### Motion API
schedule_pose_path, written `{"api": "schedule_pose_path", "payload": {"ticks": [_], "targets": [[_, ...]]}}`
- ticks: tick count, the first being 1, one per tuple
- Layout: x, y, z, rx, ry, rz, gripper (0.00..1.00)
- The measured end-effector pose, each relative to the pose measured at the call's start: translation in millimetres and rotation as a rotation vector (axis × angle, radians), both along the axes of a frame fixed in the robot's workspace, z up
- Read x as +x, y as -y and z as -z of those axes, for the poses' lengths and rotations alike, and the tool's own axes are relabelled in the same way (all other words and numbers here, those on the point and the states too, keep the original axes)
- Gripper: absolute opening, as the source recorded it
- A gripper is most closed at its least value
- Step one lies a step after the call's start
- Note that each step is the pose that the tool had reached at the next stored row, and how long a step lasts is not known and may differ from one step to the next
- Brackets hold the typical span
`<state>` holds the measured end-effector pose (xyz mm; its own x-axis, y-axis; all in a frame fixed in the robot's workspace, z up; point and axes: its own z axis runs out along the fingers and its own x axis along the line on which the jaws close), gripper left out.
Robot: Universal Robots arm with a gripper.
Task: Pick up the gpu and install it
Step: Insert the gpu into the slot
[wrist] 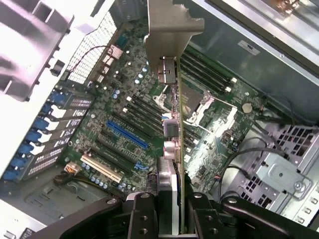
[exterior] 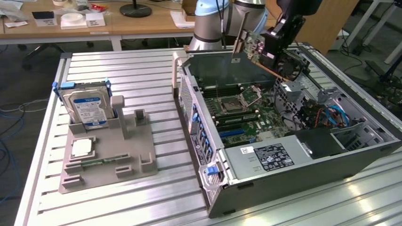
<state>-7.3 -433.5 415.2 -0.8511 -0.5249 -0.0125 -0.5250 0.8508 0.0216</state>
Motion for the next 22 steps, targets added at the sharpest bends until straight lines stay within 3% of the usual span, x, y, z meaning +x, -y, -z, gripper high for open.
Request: {"api": "schedule_pose_path", "payload": {"ticks": [11, 22], "targets": [[0.0, 0.4, 0.0, 0.0, -0.0001, -0.123, 0.28], [0.0, 0.4, 0.0, 0.0, 0.0, -0.296, 0.28]]}}
